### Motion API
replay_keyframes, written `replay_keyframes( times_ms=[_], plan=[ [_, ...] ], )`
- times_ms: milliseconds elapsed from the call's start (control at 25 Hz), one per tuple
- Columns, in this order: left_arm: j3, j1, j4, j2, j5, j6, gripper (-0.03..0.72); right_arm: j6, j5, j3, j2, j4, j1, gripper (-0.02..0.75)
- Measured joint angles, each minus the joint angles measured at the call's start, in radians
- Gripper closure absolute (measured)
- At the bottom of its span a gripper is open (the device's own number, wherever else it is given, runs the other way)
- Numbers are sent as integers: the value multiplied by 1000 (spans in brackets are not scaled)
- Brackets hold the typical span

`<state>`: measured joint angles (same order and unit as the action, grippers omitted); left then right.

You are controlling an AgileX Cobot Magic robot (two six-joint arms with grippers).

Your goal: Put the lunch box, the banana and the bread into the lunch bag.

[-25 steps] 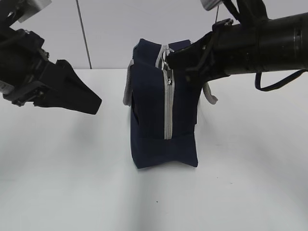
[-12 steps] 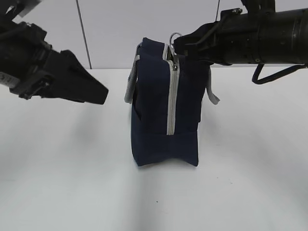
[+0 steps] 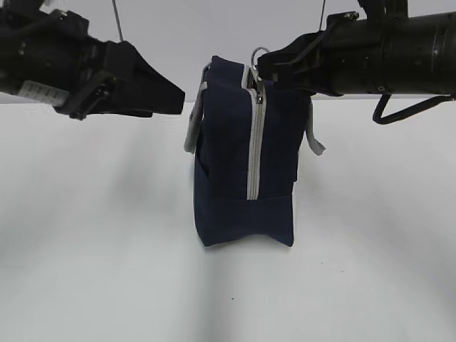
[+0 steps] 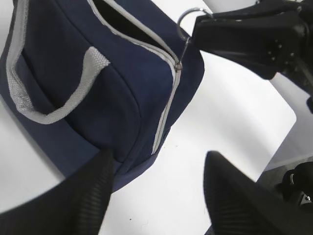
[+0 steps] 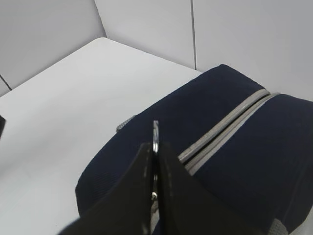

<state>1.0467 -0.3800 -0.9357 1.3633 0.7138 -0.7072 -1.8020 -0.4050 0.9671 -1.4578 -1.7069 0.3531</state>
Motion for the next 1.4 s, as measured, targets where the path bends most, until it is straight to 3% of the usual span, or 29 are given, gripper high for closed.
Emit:
replay_keyframes(
  times_ms=[200, 360, 1400],
  plan=[
    [0, 0, -118, 71, 6, -127, 174, 0, -2, 0, 0, 0, 0, 754],
    [0, 0, -153, 117, 14, -161, 134, 0, -4, 0, 0, 0, 0, 754],
    [0, -5, -397, 283, -41, -389, 165, 4, -12, 0, 0, 0, 0, 754]
  ],
)
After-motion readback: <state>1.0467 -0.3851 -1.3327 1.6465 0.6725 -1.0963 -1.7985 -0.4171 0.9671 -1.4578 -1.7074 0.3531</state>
